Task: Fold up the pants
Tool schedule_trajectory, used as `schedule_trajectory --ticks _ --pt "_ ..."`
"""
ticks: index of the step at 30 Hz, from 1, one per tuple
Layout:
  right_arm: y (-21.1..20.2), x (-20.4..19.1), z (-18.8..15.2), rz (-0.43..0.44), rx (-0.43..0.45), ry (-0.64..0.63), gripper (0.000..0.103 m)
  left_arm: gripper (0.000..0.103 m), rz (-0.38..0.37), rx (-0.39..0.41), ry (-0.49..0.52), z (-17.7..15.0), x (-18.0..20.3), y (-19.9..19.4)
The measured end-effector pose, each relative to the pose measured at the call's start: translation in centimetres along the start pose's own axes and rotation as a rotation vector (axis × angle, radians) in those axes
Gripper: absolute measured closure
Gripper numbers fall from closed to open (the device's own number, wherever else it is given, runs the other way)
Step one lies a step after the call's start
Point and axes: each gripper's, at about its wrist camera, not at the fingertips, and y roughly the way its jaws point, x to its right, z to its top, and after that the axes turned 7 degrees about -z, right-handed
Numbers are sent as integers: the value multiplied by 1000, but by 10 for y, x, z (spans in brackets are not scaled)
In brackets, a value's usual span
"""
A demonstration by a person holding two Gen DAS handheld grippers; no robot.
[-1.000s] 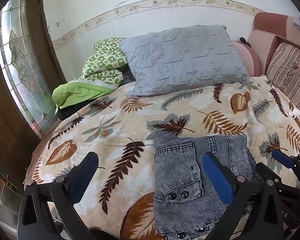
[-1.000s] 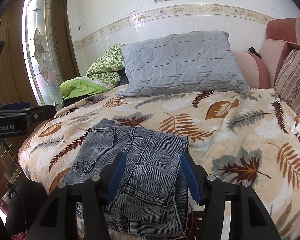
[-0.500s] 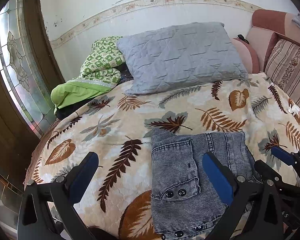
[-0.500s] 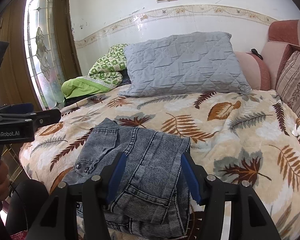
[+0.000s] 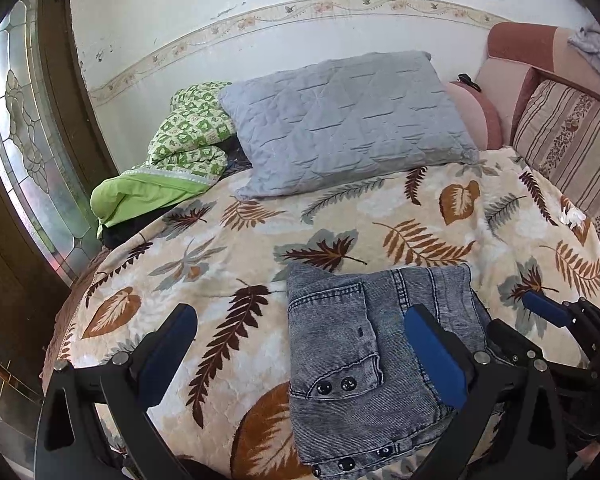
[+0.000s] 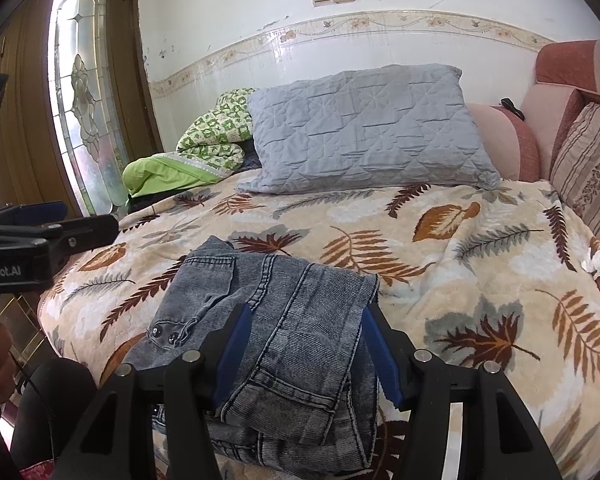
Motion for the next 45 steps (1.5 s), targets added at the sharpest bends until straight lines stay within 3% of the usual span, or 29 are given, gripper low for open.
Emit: schedule_trajectory --ticks 7,14,17,20,24,31,40,45 --pt "1 0 -1 -5 -3 -3 42 0 27 68 -36 5 -10 -15" --pt "4 -2 -3 -6 -10 -12 42 0 177 357 -37 41 -31 -79" --pt "7 -4 -4 -6 -18 -17 42 0 172 431 -35 55 -39 -101" --pt "8 -6 -4 -7 -22 -26 42 0 116 455 -50 61 -42 -111" --pt "9 -8 -6 -10 -25 -36 42 0 1 336 -88 56 -40 -90" --pt "9 -4 -5 -9 -27 -21 42 0 9 132 -95 36 -35 -38" --pt "10 -6 -7 -8 -34 -26 42 0 1 63 -117 34 -41 -24" --pt "13 -8 -7 -8 -43 -27 42 0 -48 35 -147 32 -45 -16"
